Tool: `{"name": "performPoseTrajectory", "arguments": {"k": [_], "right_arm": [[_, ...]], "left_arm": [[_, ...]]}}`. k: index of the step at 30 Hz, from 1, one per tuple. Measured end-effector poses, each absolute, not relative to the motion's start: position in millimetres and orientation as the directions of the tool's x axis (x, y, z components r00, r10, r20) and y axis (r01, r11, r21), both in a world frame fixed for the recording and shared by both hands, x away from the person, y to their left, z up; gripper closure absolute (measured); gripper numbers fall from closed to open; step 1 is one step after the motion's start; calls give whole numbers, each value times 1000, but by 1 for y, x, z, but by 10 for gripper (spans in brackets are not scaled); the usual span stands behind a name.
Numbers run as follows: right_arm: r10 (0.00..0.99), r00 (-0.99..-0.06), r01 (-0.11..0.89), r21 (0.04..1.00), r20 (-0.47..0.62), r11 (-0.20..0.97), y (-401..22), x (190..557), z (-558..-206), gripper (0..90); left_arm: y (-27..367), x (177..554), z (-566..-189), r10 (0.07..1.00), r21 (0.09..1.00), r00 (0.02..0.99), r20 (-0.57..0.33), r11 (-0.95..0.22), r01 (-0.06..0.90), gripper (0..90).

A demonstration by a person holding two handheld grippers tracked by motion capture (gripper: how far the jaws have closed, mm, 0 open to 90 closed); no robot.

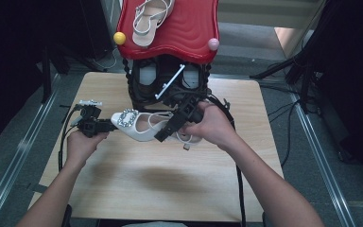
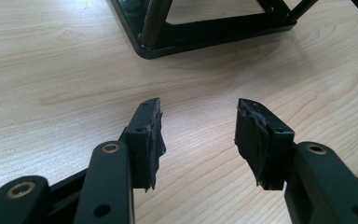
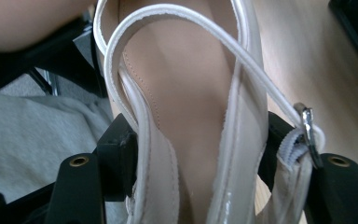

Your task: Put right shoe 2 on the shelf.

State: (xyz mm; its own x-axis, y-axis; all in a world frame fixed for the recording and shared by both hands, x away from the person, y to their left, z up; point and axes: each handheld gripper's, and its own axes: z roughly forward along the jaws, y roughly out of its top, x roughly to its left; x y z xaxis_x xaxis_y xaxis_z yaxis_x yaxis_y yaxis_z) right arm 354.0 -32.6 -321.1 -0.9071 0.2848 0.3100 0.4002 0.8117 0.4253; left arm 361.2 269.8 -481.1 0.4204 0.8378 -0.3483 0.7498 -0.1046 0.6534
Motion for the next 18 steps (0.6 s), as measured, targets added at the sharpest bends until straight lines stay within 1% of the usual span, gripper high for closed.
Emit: {"name": "performPoseTrajectory", "arguments": {"k": [5, 11, 14, 18], "right_arm": [[254, -917, 375, 452, 307, 809, -28, 356, -287, 378], [268, -923, 374, 486, 275, 790, -29, 364, -243, 377], [299, -918, 392, 499, 259, 773, -32, 370, -222, 377], [374, -894, 448, 516, 247, 730, -39, 382, -191, 377]], "left_arm": [[270, 361, -481, 838, 651, 417, -352, -101, 752, 509], [269, 361, -481, 836, 653, 422, -350, -105, 750, 509], [269, 361, -481, 834, 648, 427, -350, -113, 753, 509], [268, 361, -482, 834, 648, 424, -354, -109, 754, 509]]}}
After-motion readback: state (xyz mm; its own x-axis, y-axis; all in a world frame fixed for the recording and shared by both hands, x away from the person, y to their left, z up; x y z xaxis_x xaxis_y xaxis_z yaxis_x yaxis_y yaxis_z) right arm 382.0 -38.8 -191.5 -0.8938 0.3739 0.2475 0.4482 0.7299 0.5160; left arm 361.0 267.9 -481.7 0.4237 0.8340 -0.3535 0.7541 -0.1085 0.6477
